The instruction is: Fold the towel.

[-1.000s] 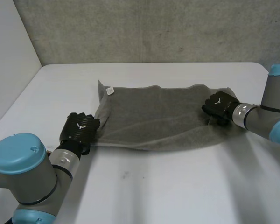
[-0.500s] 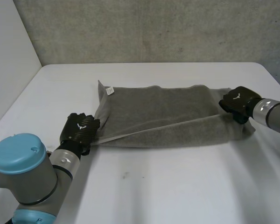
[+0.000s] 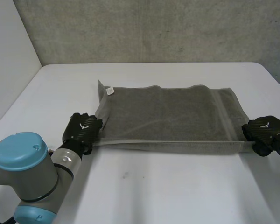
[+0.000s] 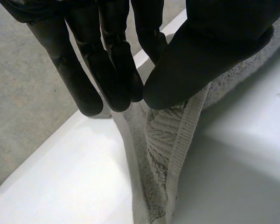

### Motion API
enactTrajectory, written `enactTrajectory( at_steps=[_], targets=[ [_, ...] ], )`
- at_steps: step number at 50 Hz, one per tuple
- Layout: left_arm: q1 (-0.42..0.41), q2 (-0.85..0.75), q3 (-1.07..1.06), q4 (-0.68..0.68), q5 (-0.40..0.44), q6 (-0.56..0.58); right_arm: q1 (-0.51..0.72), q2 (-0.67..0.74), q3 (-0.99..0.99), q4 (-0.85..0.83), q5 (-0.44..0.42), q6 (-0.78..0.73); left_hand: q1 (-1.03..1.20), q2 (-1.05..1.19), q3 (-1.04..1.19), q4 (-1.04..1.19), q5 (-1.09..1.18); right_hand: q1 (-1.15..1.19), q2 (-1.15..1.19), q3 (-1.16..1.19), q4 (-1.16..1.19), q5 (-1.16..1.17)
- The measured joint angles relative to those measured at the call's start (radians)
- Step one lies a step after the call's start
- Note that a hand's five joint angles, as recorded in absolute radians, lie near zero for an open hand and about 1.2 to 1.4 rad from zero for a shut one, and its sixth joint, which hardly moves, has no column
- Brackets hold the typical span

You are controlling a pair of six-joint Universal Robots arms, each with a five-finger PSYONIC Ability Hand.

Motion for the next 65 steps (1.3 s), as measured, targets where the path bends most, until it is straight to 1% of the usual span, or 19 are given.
enactTrajectory(
  at_steps=[2, 5, 7, 8, 10, 16, 26, 31, 33, 38, 41, 42, 44, 59, 65],
  targets=[
    [0.006, -0.005, 0.000, 0.000, 0.017, 0.000, 0.001, 0.001, 0.002, -0.014, -0.001, 0.021, -0.007, -0.009, -0.009, -0.008, -0.008, 0.000, 0.000, 0.000, 0.000, 0.001],
    [0.018, -0.013, 0.000, -0.001, 0.046, 0.000, 0.004, 0.003, -0.003, -0.023, -0.003, 0.053, -0.058, -0.061, -0.059, -0.060, -0.061, 0.000, 0.000, 0.000, 0.000, 0.002],
    [0.031, -0.022, -0.001, -0.002, 0.075, 0.000, 0.006, 0.004, -0.007, -0.028, -0.007, 0.078, -0.131, -0.135, -0.135, -0.136, -0.127, 0.000, 0.000, 0.000, 0.000, 0.004],
    [0.031, -0.022, -0.001, -0.002, 0.075, 0.000, 0.006, 0.004, -0.007, -0.028, -0.007, 0.078, -0.131, -0.135, -0.135, -0.136, -0.127, 0.000, 0.000, 0.000, 0.000, 0.004],
    [0.045, -0.035, -0.001, -0.003, 0.113, 0.001, 0.006, 0.005, -0.013, -0.036, -0.012, 0.114, -0.222, -0.225, -0.224, -0.226, -0.227, 0.000, 0.000, 0.000, 0.000, 0.007],
    [0.061, -0.064, 0.007, -0.004, 0.146, 0.004, 0.005, 0.005, -0.016, -0.050, -0.016, 0.148, -0.359, -0.369, -0.369, -0.372, -0.373, 0.000, 0.000, 0.000, 0.000, 0.008],
    [0.076, -0.086, 0.016, -0.008, 0.147, 0.005, 0.001, 0.005, -0.017, -0.056, -0.017, 0.154, -0.394, -0.407, -0.406, -0.409, -0.410, 0.000, 0.000, 0.000, 0.000, 0.008],
    [0.083, -0.069, 0.013, -0.038, 0.145, 0.005, -0.005, 0.005, -0.020, -0.056, -0.016, 0.152, -0.437, -0.449, -0.449, -0.452, -0.448, 0.000, 0.000, 0.000, 0.000, 0.008],
    [0.086, -0.059, 0.010, -0.058, 0.146, 0.005, -0.008, 0.005, -0.021, -0.056, -0.016, 0.152, -0.442, -0.457, -0.457, -0.457, -0.454, 0.000, 0.000, 0.000, 0.000, 0.008],
    [0.097, -0.013, 0.008, -0.160, 0.150, 0.003, -0.014, 0.006, -0.026, -0.057, -0.016, 0.151, -0.477, -0.484, -0.484, -0.486, -0.486, 0.000, 0.000, 0.000, 0.000, 0.008],
    [0.099, -0.004, 0.009, -0.184, 0.151, 0.002, -0.015, 0.006, -0.026, -0.057, -0.016, 0.151, -0.478, -0.485, -0.486, -0.488, -0.487, 0.000, 0.000, 0.000, 0.000, 0.008],
    [0.103, 0.009, 0.011, -0.216, 0.155, 0.000, -0.015, 0.007, -0.027, -0.057, -0.016, 0.151, -0.479, -0.488, -0.488, -0.490, -0.489, 0.000, 0.000, 0.000, 0.000, 0.008],
    [0.109, 0.016, 0.011, -0.237, 0.160, -0.001, -0.014, 0.008, -0.027, -0.058, -0.017, 0.151, -0.480, -0.489, -0.489, -0.491, -0.489, 0.000, 0.000, 0.000, 0.000, 0.008],
    [0.124, -0.001, 0.014, -0.253, 0.175, -0.001, -0.009, 0.023, -0.023, -0.059, -0.018, 0.148, -0.482, -0.491, -0.491, -0.493, -0.493, 0.000, 0.000, 0.000, 0.000, 0.008],
    [0.131, 0.033, 0.015, -0.291, 0.172, -0.002, -0.009, 0.030, -0.023, -0.059, -0.018, 0.142, -0.482, -0.491, -0.491, -0.493, -0.493, 0.000, 0.000, 0.000, 0.000, 0.009]
  ],
)
